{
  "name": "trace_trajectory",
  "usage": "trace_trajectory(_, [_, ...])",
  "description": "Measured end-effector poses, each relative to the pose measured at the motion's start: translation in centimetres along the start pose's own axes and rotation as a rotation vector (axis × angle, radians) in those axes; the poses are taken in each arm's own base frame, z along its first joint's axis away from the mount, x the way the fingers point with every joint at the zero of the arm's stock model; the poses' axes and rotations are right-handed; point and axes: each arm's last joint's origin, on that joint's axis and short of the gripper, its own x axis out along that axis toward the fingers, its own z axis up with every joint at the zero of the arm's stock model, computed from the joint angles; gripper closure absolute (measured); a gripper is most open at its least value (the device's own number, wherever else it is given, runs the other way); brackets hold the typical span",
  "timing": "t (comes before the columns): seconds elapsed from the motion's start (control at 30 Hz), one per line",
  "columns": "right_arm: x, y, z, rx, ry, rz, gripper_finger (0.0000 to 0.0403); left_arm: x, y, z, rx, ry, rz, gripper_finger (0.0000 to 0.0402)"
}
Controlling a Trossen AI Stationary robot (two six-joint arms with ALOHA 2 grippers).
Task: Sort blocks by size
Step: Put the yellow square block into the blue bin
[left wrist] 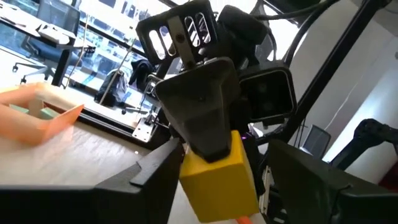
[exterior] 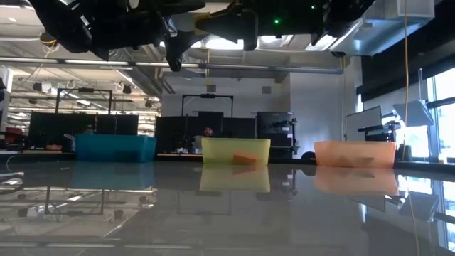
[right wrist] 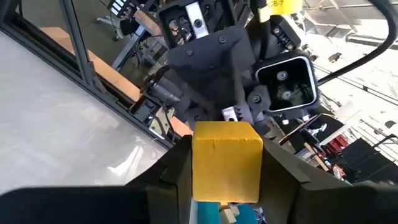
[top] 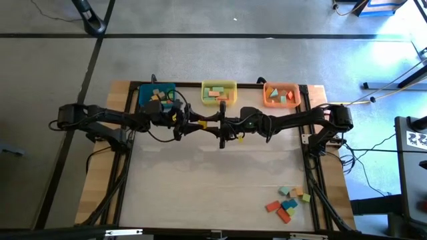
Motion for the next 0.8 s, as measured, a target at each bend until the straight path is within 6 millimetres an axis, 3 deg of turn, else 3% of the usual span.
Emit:
trace_trajectory(0.27, [0.0,0.0,0.0,-0.016,-0.007,0.002,0.0269,0.0,0.1,-0.2,0.004,0.023,0.013,0.0252])
trace_trajectory(0.37, [0.0,0.0,0.0,-0.024,-0.007,0.003,0.0243,0.0,0.1,-0.2,0.012,0.024,0.014,0.0276])
trace_trajectory(0.53, [0.0,0.0,0.1,0.003,-0.011,-0.001,0.0191,0.0,0.1,-0.2,0.048,0.021,0.015,0.0281])
trace_trajectory(0.67, [-0.3,0.5,1.5,0.044,0.010,-0.066,0.0164,-0.1,0.1,0.0,0.070,0.008,0.025,0.0281])
trace_trajectory(0.8, [-1.6,0.7,4.2,0.047,0.140,-0.258,0.0149,-0.2,0.2,0.0,0.094,0.019,0.040,0.0281])
